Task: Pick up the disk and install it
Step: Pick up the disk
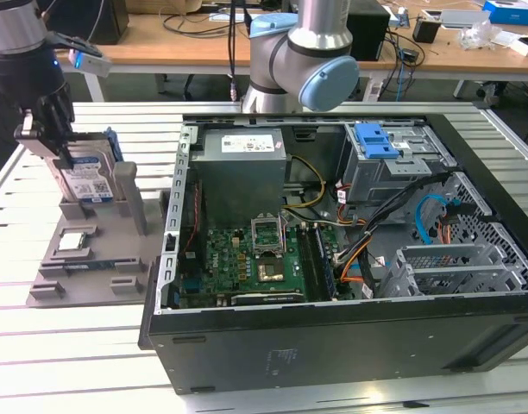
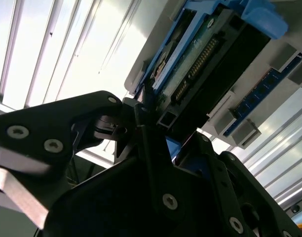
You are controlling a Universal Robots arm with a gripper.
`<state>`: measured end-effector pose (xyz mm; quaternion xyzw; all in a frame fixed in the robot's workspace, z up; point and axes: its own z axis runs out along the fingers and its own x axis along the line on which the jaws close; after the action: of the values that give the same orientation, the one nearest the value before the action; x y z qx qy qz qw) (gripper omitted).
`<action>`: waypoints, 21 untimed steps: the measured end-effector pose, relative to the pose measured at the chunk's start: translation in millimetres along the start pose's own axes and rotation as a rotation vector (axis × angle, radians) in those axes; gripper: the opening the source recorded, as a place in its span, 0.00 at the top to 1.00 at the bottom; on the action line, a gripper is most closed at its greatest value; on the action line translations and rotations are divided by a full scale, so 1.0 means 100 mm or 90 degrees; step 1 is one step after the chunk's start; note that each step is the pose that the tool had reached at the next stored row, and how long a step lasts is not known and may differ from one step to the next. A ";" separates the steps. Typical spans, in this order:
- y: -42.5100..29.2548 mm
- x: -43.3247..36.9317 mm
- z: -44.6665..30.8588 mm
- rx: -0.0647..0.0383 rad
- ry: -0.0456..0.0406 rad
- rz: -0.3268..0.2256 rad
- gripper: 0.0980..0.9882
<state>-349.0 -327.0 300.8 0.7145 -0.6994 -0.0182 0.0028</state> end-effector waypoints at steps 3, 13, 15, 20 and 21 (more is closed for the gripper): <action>0.002 -0.003 -0.057 0.000 0.0000 0.000 0.70; 0.008 -0.012 -0.261 0.000 0.0000 0.000 0.70; 0.009 -0.013 -0.292 0.000 0.0000 0.000 0.70; 0.012 -0.015 -0.384 0.000 0.0000 0.000 0.70; 0.012 -0.016 -0.404 0.000 0.0000 0.000 0.70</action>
<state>-349.0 -326.3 341.3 0.7144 -0.6994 -0.0182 0.0028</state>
